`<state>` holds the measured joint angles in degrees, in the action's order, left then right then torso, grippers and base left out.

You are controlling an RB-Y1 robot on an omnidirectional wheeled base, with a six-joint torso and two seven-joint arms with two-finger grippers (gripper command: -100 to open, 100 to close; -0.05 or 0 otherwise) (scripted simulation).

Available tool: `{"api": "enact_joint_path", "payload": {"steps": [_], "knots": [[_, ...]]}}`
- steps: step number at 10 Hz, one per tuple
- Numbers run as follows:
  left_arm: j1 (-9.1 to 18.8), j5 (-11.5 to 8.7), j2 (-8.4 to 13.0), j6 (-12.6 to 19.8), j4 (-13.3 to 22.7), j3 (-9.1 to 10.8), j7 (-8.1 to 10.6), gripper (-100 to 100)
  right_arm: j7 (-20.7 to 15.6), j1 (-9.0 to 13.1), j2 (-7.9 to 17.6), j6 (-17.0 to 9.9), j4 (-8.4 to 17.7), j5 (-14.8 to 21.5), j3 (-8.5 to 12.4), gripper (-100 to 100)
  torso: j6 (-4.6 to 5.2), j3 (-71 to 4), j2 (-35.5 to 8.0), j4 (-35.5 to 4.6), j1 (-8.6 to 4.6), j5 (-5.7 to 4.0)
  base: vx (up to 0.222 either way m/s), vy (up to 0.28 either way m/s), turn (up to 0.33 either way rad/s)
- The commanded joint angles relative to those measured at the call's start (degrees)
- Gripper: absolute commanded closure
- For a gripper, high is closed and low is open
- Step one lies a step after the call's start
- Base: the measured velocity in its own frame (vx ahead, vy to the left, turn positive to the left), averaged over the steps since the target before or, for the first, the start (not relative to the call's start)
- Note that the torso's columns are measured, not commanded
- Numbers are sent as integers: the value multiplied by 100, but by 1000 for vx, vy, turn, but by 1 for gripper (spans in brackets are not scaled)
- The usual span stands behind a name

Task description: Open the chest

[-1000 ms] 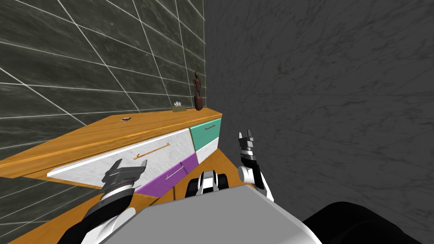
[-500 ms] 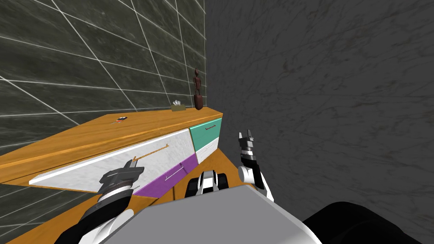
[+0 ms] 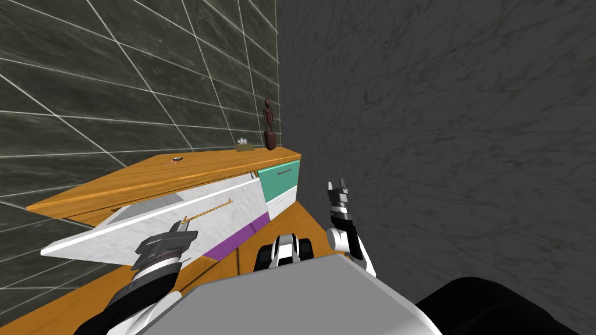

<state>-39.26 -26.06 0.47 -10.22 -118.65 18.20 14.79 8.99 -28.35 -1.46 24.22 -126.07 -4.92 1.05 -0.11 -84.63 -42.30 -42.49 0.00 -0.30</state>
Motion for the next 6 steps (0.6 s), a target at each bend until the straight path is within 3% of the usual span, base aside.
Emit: {"api": "enact_joint_path", "payload": {"steps": [1, 4, 5, 6], "knots": [[-60, -5, 4, -54, -84, -24, 5, 100, 0, 0, 0, 0, 0, 0, 0, 0, 0, 3, -9, 6, -9, 7, -164, -117, 13], [-103, -5, -8, -37, -101, -56, 4, 100, 0, 1, -1, 0, 0, 0, -1, 0, 0, 21, -34, -4, -21, 0, -137, -93, 5], [-302, -75, -25, 109, -359, -24, 37, -100, 0, 0, 0, 0, 0, 0, 0, 0, 0, 4, -5, 1, -2, 2, 8, -9, -5], [-395, -110, -30, 172, -498, -1, 55, -100, 0, -1, 1, 0, 0, 0, 1, 0, 5, -11, 23, 18, 10, 19, 39, 0, 2]]}}
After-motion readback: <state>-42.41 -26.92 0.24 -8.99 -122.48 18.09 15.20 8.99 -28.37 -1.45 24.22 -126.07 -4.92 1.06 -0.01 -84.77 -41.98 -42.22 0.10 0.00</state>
